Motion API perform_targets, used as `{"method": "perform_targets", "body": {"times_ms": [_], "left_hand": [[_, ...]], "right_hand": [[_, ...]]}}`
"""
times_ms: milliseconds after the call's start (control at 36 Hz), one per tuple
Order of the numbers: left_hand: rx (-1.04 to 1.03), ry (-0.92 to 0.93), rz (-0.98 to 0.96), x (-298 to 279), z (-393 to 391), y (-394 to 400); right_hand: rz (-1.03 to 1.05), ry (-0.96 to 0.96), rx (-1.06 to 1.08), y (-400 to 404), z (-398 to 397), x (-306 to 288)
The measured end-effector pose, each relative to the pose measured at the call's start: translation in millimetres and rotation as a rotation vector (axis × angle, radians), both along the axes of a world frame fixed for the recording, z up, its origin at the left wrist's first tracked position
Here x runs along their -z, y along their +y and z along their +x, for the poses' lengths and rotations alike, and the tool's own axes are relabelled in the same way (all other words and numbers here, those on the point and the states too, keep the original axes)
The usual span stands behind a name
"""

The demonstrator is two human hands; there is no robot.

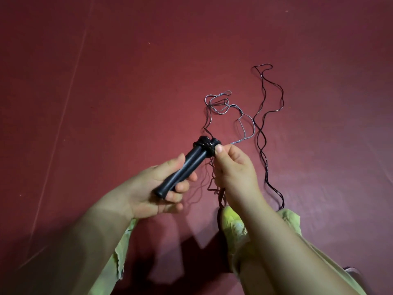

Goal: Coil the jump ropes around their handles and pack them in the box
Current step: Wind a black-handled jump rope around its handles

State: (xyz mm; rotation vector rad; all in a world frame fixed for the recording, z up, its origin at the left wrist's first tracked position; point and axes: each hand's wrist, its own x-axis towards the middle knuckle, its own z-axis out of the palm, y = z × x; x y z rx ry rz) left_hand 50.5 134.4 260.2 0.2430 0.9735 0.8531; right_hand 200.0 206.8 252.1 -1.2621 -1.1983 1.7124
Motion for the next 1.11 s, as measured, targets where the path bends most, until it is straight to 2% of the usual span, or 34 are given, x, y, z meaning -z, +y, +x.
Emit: {"method": "perform_targets", "body": {"times_ms": [111, 167, 278, 361, 556, 611, 694, 750, 861, 944, 1000, 1111], "left_hand": [[0.003, 0.018, -0.003, -2.9, 9.3, 3.7], [-0.016, 0.092, 0.025, -2.6, 9.4, 4.9], [-0.001, 0.44, 0.124, 5.5, 10.7, 6.4], [0.034, 0.764, 0.169, 14.8, 8.8, 8.3], [0.26, 1.357, 0.243, 24.9, 5.2, 2.5], [0.285, 1.458, 0.242, 24.5, 5.9, 1.1], [0.299, 1.504, 0.252, 25.1, 5.2, 1.2], [0.325, 1.368, 0.25, 21.5, 5.6, 2.3], [0.274, 0.556, 0.183, 11.7, 6.4, 0.2], [0.191, 0.104, 0.11, 10.9, 8.2, -3.2], [0.177, 0.009, 0.059, 13.1, 11.5, -2.0], [0.106, 0.152, -0.023, 12.8, 16.0, 5.0]], "right_hand": [[-0.004, 0.014, 0.025, 0.1, -0.6, 3.4], [-0.023, 0.008, 0.03, -0.7, -1.2, 4.7], [-0.152, -0.024, 0.046, -2.2, -2.8, 8.4], [-0.253, -0.122, -0.05, -2.8, -4.7, 11.3], [-0.038, -0.466, -0.267, -9.3, -7.8, 12.3], [-0.009, -0.495, -0.276, -9.0, -8.9, 15.9], [-0.046, -0.442, -0.244, -8.6, -8.5, 17.0], [-0.044, -0.401, -0.256, -7.8, -7.2, 16.9], [0.076, -0.294, -0.296, -9.6, -4.5, 17.2], [0.109, -0.115, -0.261, -8.8, -1.8, 10.1], [0.103, -0.07, -0.256, -7.0, 0.3, 7.2], [-0.035, -0.092, -0.301, -3.8, 0.9, 9.3]]}}
